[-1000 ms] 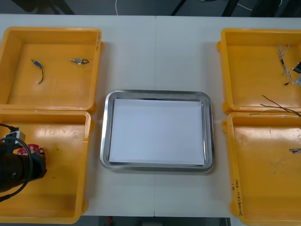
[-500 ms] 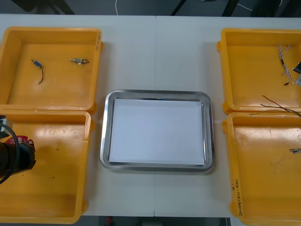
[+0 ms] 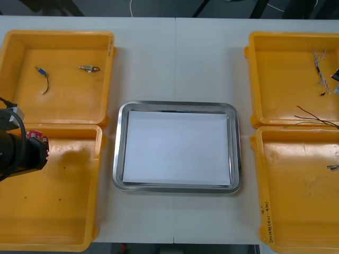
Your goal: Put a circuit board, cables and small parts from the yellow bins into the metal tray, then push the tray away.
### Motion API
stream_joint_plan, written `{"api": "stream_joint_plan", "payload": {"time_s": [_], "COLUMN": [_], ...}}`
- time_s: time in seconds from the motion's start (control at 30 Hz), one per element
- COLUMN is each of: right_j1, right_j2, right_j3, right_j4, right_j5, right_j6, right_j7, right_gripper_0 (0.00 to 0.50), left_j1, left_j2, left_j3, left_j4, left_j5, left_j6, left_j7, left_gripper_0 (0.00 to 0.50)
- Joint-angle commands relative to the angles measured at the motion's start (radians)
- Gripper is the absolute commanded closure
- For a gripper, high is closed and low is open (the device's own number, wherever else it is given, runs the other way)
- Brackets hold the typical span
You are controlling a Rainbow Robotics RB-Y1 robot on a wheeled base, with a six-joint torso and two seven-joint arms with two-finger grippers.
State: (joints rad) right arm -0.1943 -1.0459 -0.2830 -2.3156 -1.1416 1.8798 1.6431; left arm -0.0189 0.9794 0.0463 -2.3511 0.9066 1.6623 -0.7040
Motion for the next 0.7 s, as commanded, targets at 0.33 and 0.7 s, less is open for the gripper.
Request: {"api": "stream_joint_plan", "payload": {"time_s": [0.33, 0.7], "right_j1": [-0.027, -0.027], "right_j2": [-0.039, -0.037], "right_j3": [0.007, 0.008], "right_j4": [-0.025, -0.025], "right_j5": [0.008, 0.009], "right_j6": [0.005, 0.005], "right_j7": [0.034, 0.032], "right_gripper_0": [0.500, 0.500], "left_j1": [-0.285, -0.496], "left_j2": [-0.001, -0.010], "left_j3": [-0.151, -0.365], "left_j4": [-0.025, 0.027], "left_j5": [0.049, 0.057], "left_j6": [0.094, 0.094], "left_j7": [0.017, 0.051], "left_gripper_0": [0.500, 0.500]}}
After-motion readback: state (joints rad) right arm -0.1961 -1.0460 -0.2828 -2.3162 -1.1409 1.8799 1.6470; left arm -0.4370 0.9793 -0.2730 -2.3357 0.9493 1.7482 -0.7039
